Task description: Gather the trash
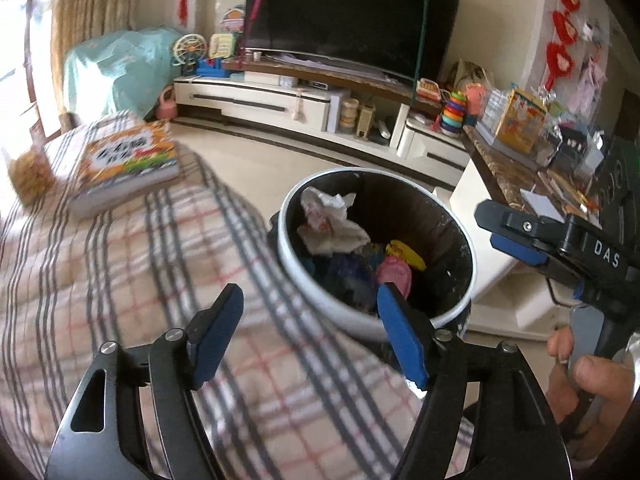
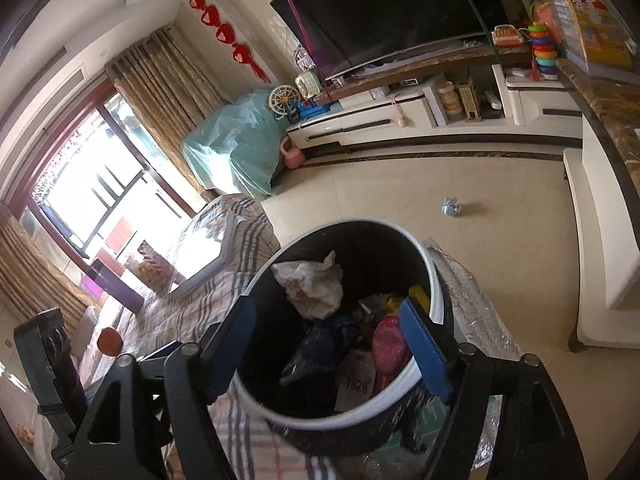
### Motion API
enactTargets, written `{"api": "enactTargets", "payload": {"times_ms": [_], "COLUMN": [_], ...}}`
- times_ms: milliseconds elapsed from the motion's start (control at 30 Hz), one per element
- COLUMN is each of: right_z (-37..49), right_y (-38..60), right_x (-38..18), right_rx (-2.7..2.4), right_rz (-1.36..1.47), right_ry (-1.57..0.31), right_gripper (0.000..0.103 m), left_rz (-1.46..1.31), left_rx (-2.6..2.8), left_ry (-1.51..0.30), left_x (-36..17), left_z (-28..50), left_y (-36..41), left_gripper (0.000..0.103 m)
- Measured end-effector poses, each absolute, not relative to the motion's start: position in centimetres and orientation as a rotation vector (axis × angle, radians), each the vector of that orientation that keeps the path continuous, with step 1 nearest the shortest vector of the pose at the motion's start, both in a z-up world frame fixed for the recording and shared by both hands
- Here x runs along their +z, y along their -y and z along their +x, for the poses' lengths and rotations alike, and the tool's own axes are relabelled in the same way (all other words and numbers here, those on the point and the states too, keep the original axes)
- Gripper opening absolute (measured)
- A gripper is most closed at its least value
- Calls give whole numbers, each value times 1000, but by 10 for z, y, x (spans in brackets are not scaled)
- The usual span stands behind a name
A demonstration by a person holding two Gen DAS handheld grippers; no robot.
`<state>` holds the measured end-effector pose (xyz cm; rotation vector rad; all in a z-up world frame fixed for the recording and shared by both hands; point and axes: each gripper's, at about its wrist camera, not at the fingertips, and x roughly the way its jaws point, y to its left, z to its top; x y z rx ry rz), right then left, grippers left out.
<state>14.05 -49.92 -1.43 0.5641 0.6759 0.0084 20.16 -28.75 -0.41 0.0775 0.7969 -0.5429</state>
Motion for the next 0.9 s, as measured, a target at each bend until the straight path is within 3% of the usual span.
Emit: {"api": "enactTargets", "payload": {"times_ms": [667,900], "right_z": [40,12], "right_y": [427,412], "right_x": [14,29], "right_rx": [-66,-125], "right_rz": [446,362], "right_ry": [-513,-401], "right_gripper": [95,102], "left_rz": [-41,-30], "left_rx": [-436,-367], "left_ry": [-627,-500], "left_x": [6,19], "left_z": [93,63], "left_y": [199,177], "left_gripper": [88,101]}}
